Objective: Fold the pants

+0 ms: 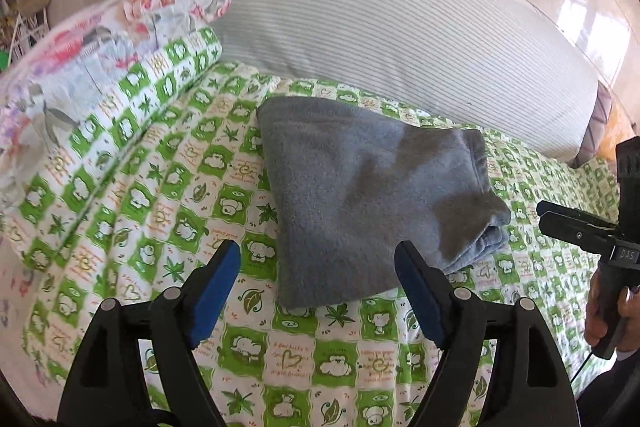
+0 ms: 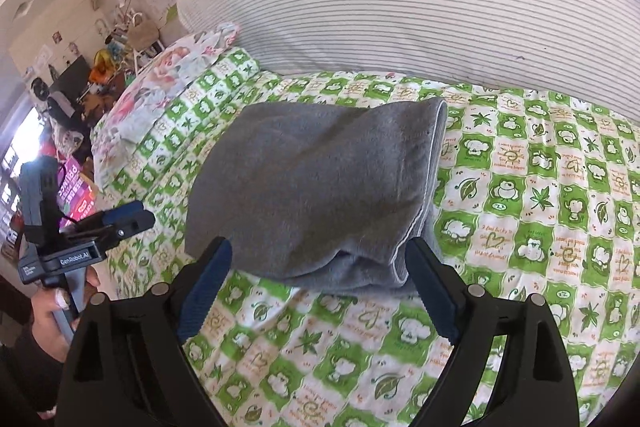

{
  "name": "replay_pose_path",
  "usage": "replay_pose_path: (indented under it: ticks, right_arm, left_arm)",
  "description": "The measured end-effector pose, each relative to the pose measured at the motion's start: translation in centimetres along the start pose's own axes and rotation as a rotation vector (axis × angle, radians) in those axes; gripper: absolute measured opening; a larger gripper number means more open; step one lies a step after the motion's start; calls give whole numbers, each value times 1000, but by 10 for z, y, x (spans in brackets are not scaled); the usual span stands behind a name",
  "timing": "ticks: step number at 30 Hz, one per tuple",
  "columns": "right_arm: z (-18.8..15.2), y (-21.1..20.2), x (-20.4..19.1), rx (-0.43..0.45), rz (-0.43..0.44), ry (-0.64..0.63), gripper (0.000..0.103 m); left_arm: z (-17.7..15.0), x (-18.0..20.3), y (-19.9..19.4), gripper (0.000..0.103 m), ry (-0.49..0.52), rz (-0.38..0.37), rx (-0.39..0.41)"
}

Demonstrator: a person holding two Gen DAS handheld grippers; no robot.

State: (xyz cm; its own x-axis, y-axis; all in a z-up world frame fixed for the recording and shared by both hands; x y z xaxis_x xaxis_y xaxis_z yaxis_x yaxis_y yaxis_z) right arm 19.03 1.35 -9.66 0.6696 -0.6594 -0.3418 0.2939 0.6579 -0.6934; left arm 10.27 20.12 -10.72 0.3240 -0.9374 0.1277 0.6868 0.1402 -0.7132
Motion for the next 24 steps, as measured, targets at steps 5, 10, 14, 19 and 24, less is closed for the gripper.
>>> replay_pose_path:
  ticks: [5,10,14,19,24]
  right_arm:
    - [-2,-4,-6,2,0,-51,91]
    - [0,3,-10,-6,9,-76,93]
    - [3,15,-10,-21,2,-91,93]
    - [7,30,-6,-38,-12,-85,93]
    - [10,37,-7,-45,-5,-80,94]
  left_arm:
    - [-2,4,-5,82,17,11,2]
    - [-4,9,-5,82,38,24,-1]
    - [-4,10,0,83,56,41,-13]
    - [-5,6,6,83,66,55,-28]
    - [-6,3,10,83,76,75,-37]
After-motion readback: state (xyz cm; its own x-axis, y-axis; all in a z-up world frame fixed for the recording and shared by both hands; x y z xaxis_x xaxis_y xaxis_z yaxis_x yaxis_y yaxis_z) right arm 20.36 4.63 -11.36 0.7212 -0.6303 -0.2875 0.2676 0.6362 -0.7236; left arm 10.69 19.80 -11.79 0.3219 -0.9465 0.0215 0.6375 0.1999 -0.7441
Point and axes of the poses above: each gripper's, at about its wrist camera, not at the fingertips, and y roughly the way its jaws point, x to its right, z to its top, the point moved 9 cm from there along y, roughly the way its jaws point, and after that the axes turned 1 degree about z, right-handed, at the moved point
